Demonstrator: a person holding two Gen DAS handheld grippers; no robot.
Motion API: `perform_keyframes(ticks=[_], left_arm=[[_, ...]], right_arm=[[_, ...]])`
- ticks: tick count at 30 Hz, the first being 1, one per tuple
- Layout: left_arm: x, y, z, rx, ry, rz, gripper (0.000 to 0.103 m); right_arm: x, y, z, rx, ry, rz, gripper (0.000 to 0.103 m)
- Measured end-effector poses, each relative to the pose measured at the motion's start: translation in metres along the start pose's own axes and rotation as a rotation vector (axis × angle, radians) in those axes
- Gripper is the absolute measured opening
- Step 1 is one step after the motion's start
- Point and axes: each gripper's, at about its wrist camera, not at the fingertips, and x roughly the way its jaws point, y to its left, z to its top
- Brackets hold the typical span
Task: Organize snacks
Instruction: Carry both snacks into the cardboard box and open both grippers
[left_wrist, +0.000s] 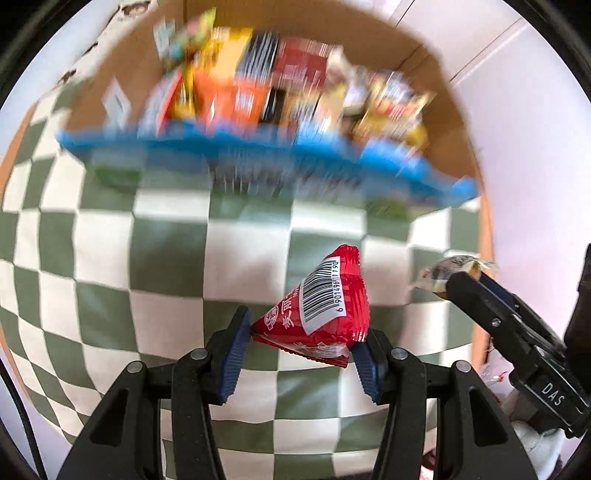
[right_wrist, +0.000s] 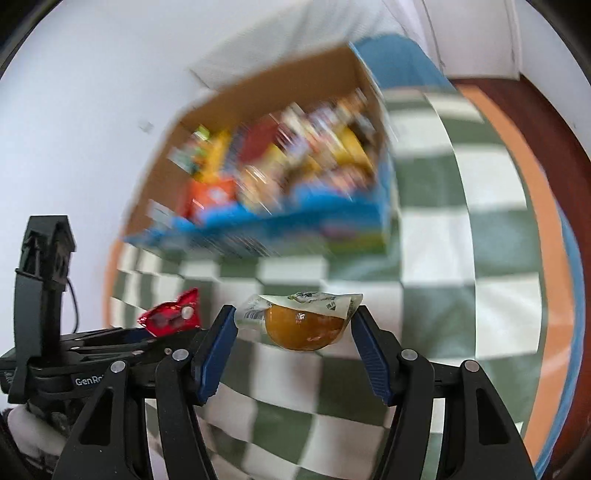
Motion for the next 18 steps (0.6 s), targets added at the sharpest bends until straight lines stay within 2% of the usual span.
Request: perform_keyframes(ticks=[4, 9, 12, 16, 17, 18], left_arm=[[-0.051, 0.001, 0.038, 0.013, -0.098, -0.022, 0.049], [-0.065, 0.013, 0.092, 0.036, -0.158, 0.067, 0.049], [-0.052, 0.032, 0.123, 0.021, -0.140, 0.113, 0.050], [-0.025, 0.049, 0.153, 0.017, -0.081, 0.141, 0.051], [-0.013, 0.053, 0.157, 0.014, -0.047, 0.148, 0.052], [-0.002, 0.060, 0.163, 0.000, -0.016, 0.151, 0.059]], right_arm=[[-0.032, 0.029, 0.041, -0.054, -0.064, 0.038, 0.066], [-0.014, 0.051, 0.100, -0.113, -0.079, -0.015, 0.066], [0.020, 0.053, 0.123, -0.129, -0.025, -0.057, 0.066], [0.068, 0.041, 0.133, -0.117, 0.070, -0.092, 0.069], [0.077, 0.036, 0.132, -0.102, 0.081, -0.099, 0.070], [0.087, 0.033, 0.133, -0.097, 0.097, -0.115, 0.073]])
